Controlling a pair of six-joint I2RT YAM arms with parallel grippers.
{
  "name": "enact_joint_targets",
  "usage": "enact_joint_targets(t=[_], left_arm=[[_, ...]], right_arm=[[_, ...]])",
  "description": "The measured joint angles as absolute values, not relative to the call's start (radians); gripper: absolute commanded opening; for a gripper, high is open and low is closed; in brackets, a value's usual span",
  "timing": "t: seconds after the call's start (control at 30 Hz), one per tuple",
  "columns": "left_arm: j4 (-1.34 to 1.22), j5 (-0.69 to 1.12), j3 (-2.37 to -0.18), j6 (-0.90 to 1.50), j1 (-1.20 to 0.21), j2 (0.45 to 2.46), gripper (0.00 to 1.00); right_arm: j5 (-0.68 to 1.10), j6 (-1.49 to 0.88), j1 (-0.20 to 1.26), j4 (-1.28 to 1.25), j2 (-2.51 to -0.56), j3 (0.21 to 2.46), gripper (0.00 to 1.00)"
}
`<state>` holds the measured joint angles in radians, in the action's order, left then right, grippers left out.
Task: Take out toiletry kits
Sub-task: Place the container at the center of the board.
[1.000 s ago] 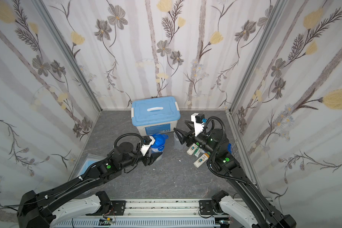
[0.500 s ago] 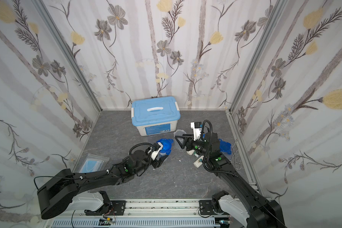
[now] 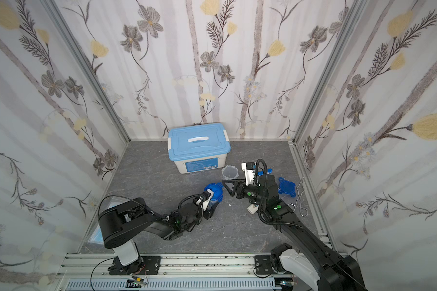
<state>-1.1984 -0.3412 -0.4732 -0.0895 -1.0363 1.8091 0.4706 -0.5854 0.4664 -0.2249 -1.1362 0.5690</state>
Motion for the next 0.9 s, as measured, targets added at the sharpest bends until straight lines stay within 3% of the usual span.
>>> enact_joint_targets(t=[0.5, 0.63, 0.73, 0.9], left_arm=[[-1.344, -0.493, -0.464, -0.033, -1.074, 1.871, 0.86], [-1.341, -0.512, -0.454, -0.023, -1.087, 1.862, 1.00], [-1.315, -0.532, -0.453, -0.032, -1.108, 1.813, 1.00], [-1.157, -0.548, -0.455, -0.046, -1.132, 1.644, 1.00]], right_arm=[[0.413, -0.556, 0.484, -0.190, -1.177, 0.553, 0.73], [0.398, -0.557, 0.497, -0.190, -1.208, 0.554, 0.72], [0.389, -0.557, 0.518, -0.190, -1.216, 0.554, 0.74], [0.346, -0.564, 0.566, -0.225, -1.171, 0.514, 0.93]])
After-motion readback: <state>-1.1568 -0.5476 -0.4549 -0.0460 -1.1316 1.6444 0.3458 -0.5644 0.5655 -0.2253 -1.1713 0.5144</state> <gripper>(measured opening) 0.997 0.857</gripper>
